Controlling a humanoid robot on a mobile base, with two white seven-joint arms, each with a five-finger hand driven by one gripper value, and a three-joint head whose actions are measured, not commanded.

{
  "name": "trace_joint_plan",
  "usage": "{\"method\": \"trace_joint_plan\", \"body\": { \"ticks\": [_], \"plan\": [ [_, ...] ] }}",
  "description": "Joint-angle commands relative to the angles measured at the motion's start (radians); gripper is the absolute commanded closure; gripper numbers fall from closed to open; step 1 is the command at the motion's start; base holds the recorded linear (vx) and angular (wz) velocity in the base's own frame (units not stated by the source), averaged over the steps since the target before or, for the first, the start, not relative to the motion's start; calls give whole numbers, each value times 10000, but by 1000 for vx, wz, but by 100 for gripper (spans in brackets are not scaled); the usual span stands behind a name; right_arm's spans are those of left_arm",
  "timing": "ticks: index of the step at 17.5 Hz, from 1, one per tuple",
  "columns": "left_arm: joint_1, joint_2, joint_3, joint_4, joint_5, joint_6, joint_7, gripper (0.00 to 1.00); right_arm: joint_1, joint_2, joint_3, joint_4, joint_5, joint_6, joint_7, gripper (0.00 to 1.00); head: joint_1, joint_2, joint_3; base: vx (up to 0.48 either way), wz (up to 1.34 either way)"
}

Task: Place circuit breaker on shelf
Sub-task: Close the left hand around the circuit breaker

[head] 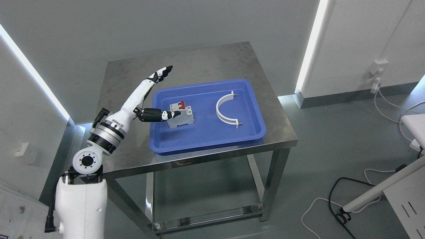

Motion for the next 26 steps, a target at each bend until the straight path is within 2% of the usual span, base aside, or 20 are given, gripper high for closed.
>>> {"method": "trace_joint_plan", "body": {
  "ticks": [1,4,7,11,16,23,26],
  "plan": [
    [-1194,682,-1327,2117,-1442,394,-1098,9,153,-175,0,1,-8,-501,4,0,0,0,0,171,-165],
    [-1057,1277,-854,1752,-1243,750,-1968,9,153,-175,0,1,7,-501,4,0,0,0,0,157,-139],
    [-980,1418,36,1291,-769,750,-3074,9,153,-175,0,1,7,-501,4,0,0,0,0,111,-113],
    [-888,1923,161,1198,-537,780,-3688,10,153,-175,0,1,7,-501,4,0,0,0,0,58,-28],
    [-305,2216,161,891,-537,796,-3920,23,153,-175,0,1,7,-501,4,0,0,0,0,2,0],
    [-320,1634,161,845,-537,781,-3905,42,153,-175,0,1,7,-501,4,0,0,0,0,0,0],
    [-274,1357,161,845,-537,750,-3890,57,168,-175,0,1,-8,-501,4,0,0,0,0,0,0]
  ]
}}
